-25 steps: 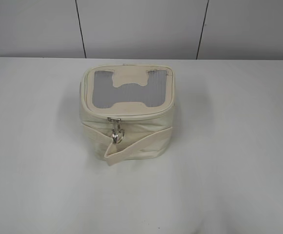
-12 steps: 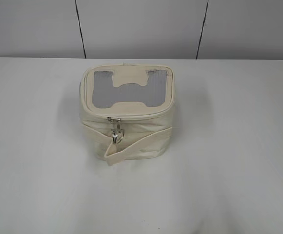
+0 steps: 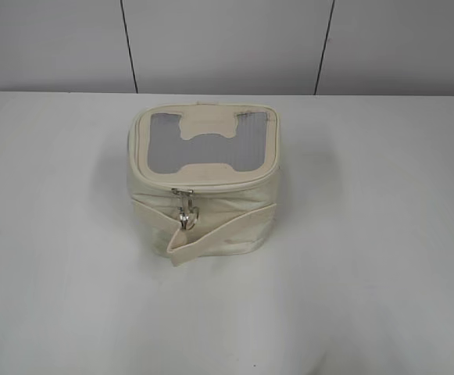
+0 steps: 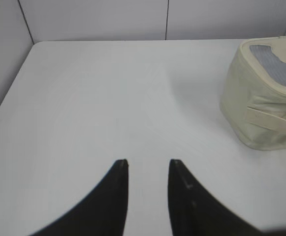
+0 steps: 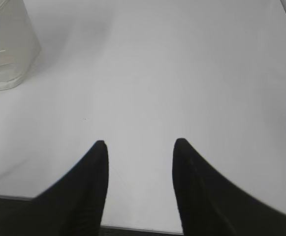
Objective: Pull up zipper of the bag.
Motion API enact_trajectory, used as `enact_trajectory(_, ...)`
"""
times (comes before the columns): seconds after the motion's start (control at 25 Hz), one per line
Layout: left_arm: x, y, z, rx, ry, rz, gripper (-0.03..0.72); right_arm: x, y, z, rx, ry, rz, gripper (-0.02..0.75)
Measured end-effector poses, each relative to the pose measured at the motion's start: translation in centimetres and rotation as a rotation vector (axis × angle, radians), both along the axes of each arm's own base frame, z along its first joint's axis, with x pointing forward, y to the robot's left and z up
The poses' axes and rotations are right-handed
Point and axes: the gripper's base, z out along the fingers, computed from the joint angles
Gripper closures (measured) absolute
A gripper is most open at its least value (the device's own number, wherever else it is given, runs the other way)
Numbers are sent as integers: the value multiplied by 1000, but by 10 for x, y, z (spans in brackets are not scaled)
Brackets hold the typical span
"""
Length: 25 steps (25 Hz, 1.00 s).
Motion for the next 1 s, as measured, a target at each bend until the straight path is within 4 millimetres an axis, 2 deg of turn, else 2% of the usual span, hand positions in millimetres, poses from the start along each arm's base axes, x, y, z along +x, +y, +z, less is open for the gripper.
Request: enact_trajectory(1.0,0,0,0,0,0,16,462,0,0,0,1,0,-2,390)
